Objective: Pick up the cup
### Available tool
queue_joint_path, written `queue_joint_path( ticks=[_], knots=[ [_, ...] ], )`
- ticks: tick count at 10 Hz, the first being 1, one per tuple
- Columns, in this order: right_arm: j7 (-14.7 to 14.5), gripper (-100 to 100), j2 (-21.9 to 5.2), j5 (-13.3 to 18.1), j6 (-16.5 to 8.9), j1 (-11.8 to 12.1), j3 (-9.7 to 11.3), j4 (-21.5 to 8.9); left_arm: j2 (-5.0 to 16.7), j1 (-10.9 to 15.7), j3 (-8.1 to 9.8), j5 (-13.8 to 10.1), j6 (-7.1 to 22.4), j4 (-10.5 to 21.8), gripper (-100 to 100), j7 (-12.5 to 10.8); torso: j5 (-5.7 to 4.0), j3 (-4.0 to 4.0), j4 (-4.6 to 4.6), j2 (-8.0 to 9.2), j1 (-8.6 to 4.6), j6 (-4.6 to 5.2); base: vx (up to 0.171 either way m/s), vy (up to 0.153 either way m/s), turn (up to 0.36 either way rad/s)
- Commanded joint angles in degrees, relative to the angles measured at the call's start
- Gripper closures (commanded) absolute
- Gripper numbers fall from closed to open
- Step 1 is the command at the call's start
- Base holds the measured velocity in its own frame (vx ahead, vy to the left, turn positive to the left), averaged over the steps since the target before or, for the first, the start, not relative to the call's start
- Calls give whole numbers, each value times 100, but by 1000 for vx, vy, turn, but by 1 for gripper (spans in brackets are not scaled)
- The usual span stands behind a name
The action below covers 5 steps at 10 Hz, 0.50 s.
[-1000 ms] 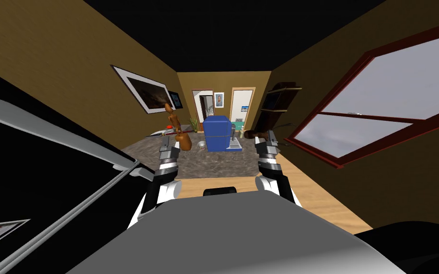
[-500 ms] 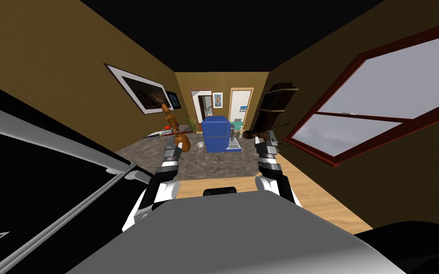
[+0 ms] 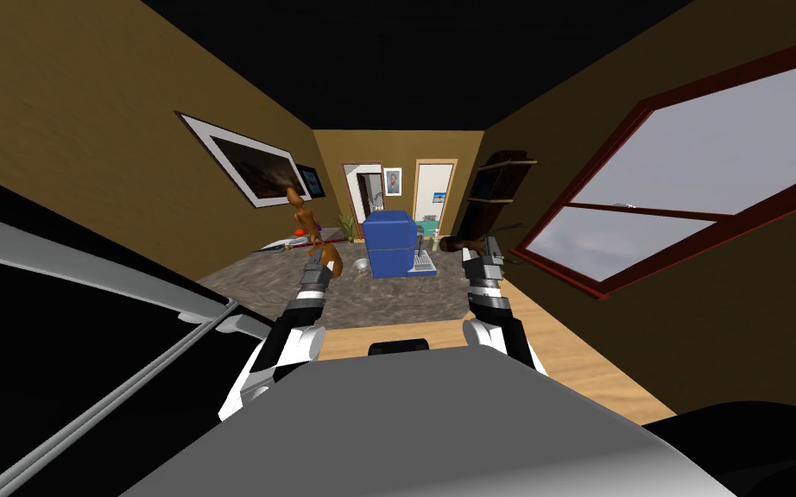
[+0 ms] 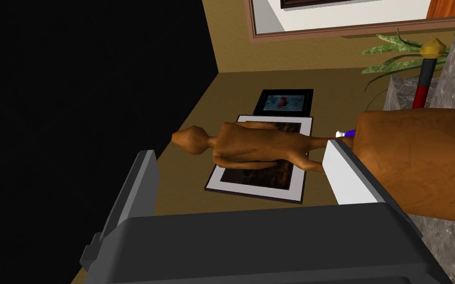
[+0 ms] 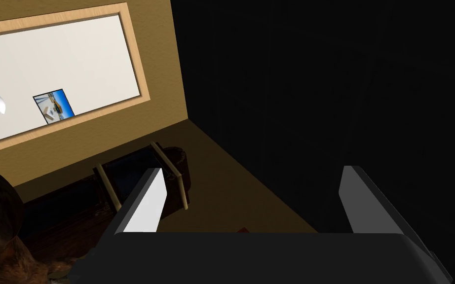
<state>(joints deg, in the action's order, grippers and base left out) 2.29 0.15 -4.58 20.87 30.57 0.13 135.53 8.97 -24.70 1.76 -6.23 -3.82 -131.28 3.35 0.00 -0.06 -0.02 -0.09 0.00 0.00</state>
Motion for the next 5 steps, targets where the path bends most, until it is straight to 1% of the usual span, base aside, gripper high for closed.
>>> queue_joint_path(
  ticks=[1, 2, 3, 4, 5],
  knots=[
    [0, 0, 0, 0, 0, 0, 0, 0, 10, -2, -6, 1, 208, -40, -100, -15, 0, 0, 0, 0, 0, 0, 19, 0, -28],
    [0, 0, 0, 0, 0, 0, 0, 0, 36, 19, -5, -5, 419, -69, -100, -44, 0, 1, 0, 1, 0, -1, 25, -1, -47],
    [0, 0, 0, 0, 0, 0, 0, 0, 36, 19, -5, -5, 485, -69, -100, -44, 0, 0, 0, 0, -1, 0, 20, 0, -23],
    [0, 0, 0, 0, 0, 0, 0, 0, 58, 40, -4, -11, 696, -99, -100, -74, 0, 0, 0, 1, 0, -1, 28, -2, -56],
    [0, 0, 0, 0, 0, 0, 0, 0, 58, 40, -4, -11, 770, -99, -100, -74, 0, -1, 0, -1, -1, 0, 24, 1, -22]
  ],
)
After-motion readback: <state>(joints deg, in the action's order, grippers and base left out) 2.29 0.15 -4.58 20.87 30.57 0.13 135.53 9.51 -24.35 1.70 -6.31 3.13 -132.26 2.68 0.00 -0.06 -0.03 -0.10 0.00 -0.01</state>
